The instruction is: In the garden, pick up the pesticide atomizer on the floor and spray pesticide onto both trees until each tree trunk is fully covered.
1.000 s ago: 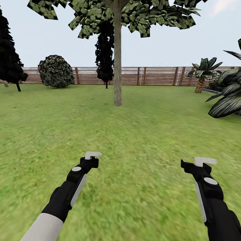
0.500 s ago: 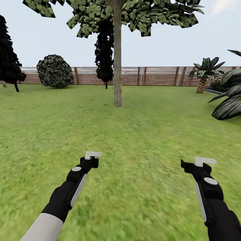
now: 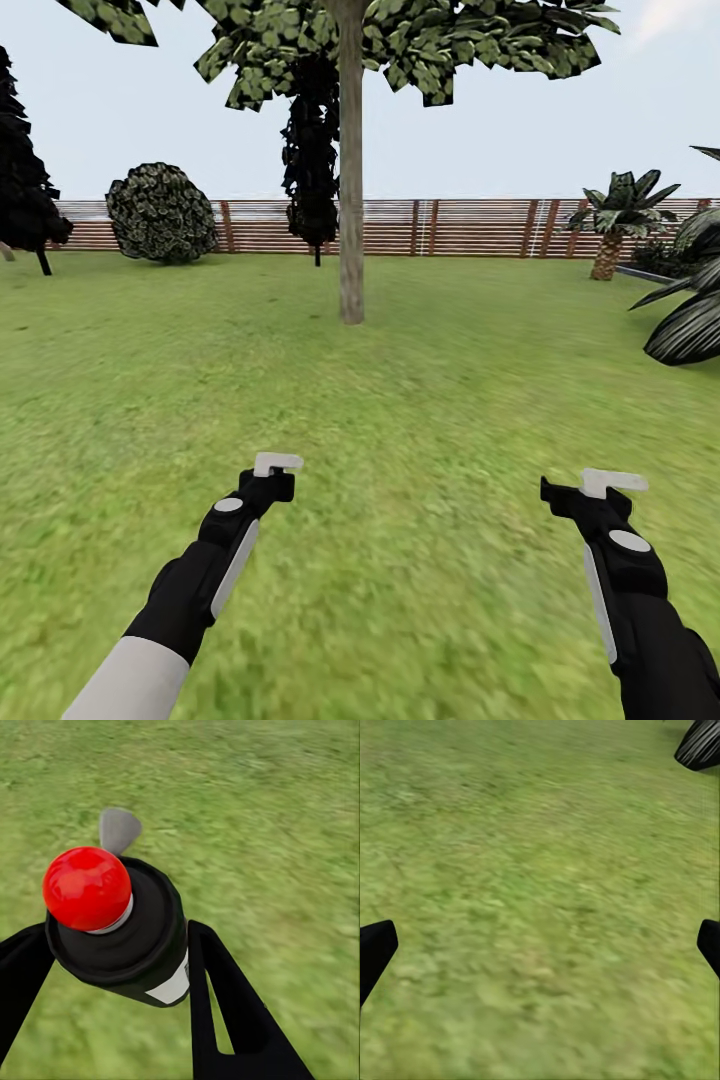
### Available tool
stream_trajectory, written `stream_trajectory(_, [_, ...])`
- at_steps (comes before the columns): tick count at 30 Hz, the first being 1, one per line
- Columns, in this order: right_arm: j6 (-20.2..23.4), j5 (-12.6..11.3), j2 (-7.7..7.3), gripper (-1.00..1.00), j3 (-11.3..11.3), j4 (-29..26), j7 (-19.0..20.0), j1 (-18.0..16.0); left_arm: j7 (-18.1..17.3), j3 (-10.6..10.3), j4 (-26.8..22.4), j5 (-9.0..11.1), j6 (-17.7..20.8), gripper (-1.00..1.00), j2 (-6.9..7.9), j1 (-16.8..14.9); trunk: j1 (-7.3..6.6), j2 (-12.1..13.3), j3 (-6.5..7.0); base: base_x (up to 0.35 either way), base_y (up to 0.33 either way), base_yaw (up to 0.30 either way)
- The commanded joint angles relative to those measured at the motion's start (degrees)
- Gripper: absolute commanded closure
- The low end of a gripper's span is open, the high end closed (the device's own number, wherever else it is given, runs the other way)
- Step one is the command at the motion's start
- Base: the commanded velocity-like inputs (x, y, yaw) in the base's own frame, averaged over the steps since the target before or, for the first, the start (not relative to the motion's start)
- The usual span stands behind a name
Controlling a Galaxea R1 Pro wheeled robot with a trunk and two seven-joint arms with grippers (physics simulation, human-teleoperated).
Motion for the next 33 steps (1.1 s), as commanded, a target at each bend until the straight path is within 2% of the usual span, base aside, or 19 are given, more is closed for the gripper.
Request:
stream_trajectory(1, [0.0, 0.01, 0.02, -1.0, 0.0, 0.01, 0.0, 0.0, 0.01, 0.0, 0.0, -0.02, 0.0, 1.0, 0.0, 0.0, 0.0, 0.0, 0.0, 0.337, 0.0, 0.0])
stream_trajectory(33, [0.0, -0.42, -0.19, -1.0, -0.09, -0.06, 0.09, 0.0, 0.01, -0.09, 0.0, -0.02, 0.0, 1.0, -0.01, 0.0, 0.0, 0.0, 0.0, 0.337, 0.0, 0.0])
